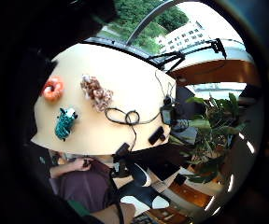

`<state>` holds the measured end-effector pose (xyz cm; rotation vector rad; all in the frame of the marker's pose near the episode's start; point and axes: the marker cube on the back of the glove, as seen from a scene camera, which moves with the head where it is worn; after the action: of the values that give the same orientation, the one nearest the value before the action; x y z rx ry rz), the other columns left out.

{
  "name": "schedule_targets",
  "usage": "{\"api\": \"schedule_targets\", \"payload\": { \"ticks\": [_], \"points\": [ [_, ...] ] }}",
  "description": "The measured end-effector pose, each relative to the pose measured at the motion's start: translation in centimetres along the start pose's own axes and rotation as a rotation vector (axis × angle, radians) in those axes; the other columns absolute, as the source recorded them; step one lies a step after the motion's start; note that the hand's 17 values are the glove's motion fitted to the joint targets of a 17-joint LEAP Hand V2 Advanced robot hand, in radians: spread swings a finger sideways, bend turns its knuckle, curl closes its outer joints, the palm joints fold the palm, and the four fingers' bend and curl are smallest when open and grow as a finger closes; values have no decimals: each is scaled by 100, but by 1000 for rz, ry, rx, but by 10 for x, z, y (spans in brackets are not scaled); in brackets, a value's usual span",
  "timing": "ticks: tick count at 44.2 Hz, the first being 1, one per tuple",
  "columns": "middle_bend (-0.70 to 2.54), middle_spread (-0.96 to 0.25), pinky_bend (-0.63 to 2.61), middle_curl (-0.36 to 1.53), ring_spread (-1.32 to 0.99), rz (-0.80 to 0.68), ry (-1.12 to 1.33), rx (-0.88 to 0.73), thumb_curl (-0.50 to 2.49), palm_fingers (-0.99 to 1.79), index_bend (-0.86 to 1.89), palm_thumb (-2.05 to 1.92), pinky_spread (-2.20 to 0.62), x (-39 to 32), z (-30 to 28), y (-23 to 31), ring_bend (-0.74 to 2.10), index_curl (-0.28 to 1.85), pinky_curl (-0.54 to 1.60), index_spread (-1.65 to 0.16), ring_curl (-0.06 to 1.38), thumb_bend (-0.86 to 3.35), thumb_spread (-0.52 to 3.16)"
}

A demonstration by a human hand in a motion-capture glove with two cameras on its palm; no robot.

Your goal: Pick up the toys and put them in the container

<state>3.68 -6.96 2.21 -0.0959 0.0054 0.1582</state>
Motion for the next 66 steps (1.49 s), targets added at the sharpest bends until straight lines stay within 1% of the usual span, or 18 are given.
{"api": "schedule_targets", "payload": {
  "ticks": [3, 4, 11, 22, 25, 29, 30, 32, 33, 35, 36, 37, 38, 40, 47, 51, 56, 66],
  "points": [
    [5, -6, 81, 16, -7, 20, 7, -42, 17, -16, 14, -2, 0, 7, 11, -11, 57, 22, 34, -18, 21, 6, 152],
    [21, -7, 78, 20, -6, 27, 12, -57, 18, -12, 9, -3, 0, 9, 15, -15, 52, 20, 33, -18, 20, 5, 150],
    [18, 1, 83, 22, 0, 80, 50, -151, 21, -23, 3, -2, 2, 32, 66, -44, 50, 17, 35, -16, 20, 0, 139],
    [15, 10, 90, 23, 5, 167, 14, -307, 26, -29, 1, 5, 4, 65, 212, -66, 49, 12, 37, -14, 21, -1, 128],
    [16, 11, 92, 24, 6, 183, -21, -298, 27, -28, 1, 5, 4, 66, 247, -67, 49, 11, 37, -13, 21, -1, 126],
    [18, 11, 97, 25, 6, 196, -14, -198, 28, -16, 1, 7, 4, 65, 266, -69, 54, 10, 38, -13, 23, -1, 124],
    [17, 12, 96, 25, 6, 196, -8, -173, 29, -22, 2, 7, 4, 65, 266, -70, 52, 10, 38, -13, 22, -1, 124],
    [24, 8, 99, 27, 4, 190, 1, -120, 29, 1, 0, 10, 3, 65, 267, -71, 67, 8, 38, -14, 27, 0, 123],
    [34, 3, 95, 30, -1, 186, 6, -90, 30, 22, 3, 11, 0, 65, 268, -71, 78, 8, 37, -15, 29, 0, 123],
    [42, -2, 92, 32, -6, 176, 14, -34, 30, 29, 3, 12, -2, 65, 269, -72, 84, 6, 34, -16, 28, 0, 122],
    [56, -5, 88, 37, -10, 173, 13, -10, 31, 42, 3, 13, -4, 66, 269, -73, 92, 6, 33, -17, 31, 0, 124],
    [52, -7, 89, 35, -11, 169, 8, 13, 31, 35, 3, 13, -4, 66, 269, -74, 91, 5, 33, -17, 30, 0, 122],
    [69, -10, 85, 42, -15, 167, -2, 34, 32, 49, 4, 17, -7, 67, 268, -76, 101, 5, 33, -18, 35, 2, 126],
    [79, -14, 82, 45, -20, 165, -30, 67, 34, 61, 7, 24, -11, 67, 268, -79, 113, 4, 32, -19, 38, 6, 130],
    [105, -23, 92, 58, -29, 166, -163, 41, 47, 92, 13, 54, -25, 61, 257, -85, 133, 1, 36, -22, 47, 19, 120],
    [115, -24, 98, 64, -31, 149, -180, -10, 52, 101, 15, 60, -30, 49, 239, -81, 138, -1, 39, -23, 51, 19, 112],
    [122, -25, 101, 70, -33, 115, -148, 26, 56, 106, 18, 62, -33, 30, 198, -74, 141, -1, 43, -25, 54, 17, 104],
    [126, -25, 103, 77, -34, -15, -74, 166, 64, 106, 19, 64, -36, -25, 63, -53, 143, -1, 46, -27, 58, 14, 93]
  ]
}}
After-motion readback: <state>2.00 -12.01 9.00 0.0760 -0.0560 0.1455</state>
